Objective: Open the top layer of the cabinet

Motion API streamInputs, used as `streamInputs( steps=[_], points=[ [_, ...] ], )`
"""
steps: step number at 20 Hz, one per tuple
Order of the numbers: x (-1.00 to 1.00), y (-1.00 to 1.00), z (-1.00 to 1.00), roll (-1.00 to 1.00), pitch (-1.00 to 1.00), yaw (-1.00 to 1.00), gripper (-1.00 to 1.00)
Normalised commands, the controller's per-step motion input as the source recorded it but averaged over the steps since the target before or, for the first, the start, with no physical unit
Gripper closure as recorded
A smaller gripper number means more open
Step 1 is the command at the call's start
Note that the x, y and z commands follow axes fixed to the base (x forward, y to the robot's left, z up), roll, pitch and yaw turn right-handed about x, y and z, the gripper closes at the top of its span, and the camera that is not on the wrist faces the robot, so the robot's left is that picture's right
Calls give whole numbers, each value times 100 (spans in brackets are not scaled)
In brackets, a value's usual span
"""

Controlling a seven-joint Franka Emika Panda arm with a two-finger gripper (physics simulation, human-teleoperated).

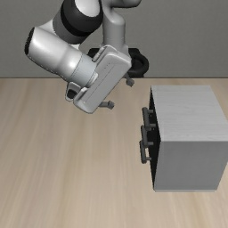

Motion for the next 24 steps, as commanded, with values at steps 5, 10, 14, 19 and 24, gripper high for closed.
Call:
streamInputs(
  steps=[5, 10, 14, 19, 24],
  points=[
    [0, 0, 0, 49, 0, 0, -100],
    [0, 0, -20, 36, 0, 0, -100],
    [0, 0, -100, 0, 0, 0, -100],
    [0, 100, 0, 0, 0, 0, -100],
    [0, 40, 0, 0, 0, 0, 100]
  ],
)
